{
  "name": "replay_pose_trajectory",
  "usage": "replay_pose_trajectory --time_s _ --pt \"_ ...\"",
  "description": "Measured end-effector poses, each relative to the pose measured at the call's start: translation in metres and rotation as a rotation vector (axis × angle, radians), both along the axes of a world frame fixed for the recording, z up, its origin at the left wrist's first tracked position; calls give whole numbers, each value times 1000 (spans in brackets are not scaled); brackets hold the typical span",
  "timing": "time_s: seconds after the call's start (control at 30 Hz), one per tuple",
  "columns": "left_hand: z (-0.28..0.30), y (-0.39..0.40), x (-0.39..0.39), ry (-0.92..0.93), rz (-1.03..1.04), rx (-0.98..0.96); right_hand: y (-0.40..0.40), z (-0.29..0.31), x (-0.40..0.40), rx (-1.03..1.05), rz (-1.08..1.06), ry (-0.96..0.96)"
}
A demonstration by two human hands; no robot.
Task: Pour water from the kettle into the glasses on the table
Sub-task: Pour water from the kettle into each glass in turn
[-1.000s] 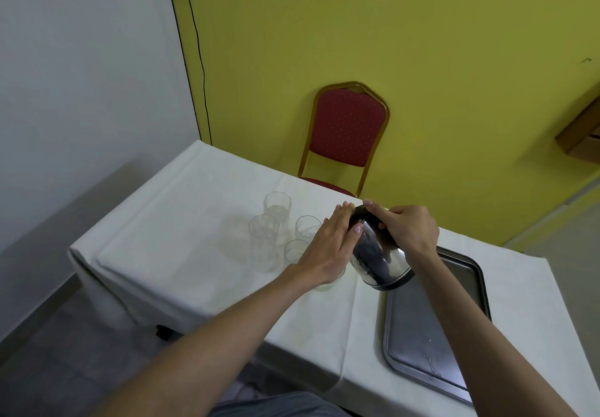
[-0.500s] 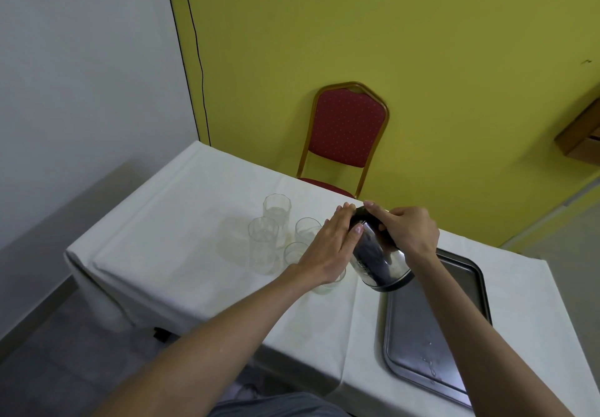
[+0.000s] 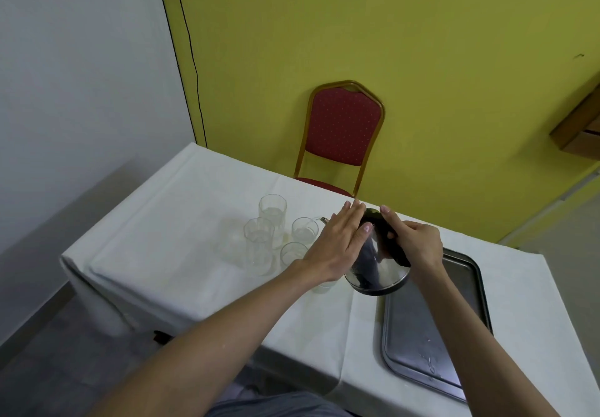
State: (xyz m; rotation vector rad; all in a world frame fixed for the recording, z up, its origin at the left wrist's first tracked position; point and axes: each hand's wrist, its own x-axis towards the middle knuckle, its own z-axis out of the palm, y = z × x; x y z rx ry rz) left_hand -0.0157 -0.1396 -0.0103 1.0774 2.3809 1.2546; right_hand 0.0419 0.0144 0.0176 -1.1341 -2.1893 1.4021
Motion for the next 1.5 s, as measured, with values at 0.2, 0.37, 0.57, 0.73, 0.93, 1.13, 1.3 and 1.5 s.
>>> replay_pose_trajectory --time_s 0.2,0.37,0.57,0.73,0.93,1.13,1.3,1.5 --pt "9 7 4 93 -22 17 9 -1 12 -263 31 173" --pt "15 15 10 139 -32 19 14 2 20 -324 23 214" --pt "5 16 20 50 -53 -20 25 6 23 -86 46 65" --pt "-7 20 28 -57 -53 -31 23 15 25 155 65 -87" --pt "-13 23 32 -141 -32 -25 19 19 23 247 67 -146" --pt "-13 21 35 -158 -21 -7 22 21 19 311 118 -158" --pt "-11 21 38 -171 -14 26 26 24 19 400 165 -167" --pt "-10 23 40 -168 -10 41 28 29 19 474 186 -172"
